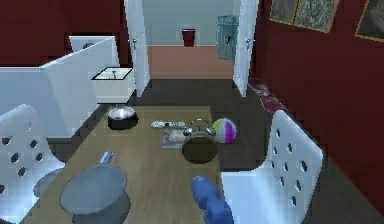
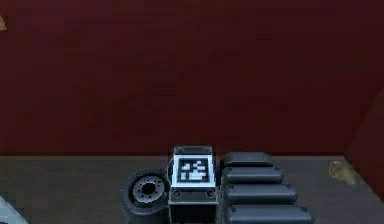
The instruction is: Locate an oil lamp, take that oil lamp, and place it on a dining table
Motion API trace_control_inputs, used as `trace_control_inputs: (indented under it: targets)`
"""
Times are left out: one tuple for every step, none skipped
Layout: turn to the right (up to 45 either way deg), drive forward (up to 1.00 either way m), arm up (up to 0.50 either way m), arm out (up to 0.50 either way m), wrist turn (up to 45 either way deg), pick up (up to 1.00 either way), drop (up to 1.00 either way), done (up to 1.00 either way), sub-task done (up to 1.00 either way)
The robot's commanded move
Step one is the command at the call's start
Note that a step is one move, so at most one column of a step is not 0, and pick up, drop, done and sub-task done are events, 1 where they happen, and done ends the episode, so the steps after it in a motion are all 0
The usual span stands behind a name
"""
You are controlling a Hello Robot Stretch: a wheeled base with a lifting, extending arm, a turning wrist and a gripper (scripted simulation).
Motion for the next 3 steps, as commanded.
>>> trace_control_inputs:
  targets:
    - [45.0, 0.0, 0.0, 0.0, 0.0, 0.0, 0.0, 0.0, 0.0]
    - [24.0, 0.0, 0.0, 0.0, 0.0, 0.0, 0.0, 0.0, 0.0]
    - [-45.0, 0.0, 0.0, 0.0, 0.0, 0.0, 0.0, 0.0, 0.0]
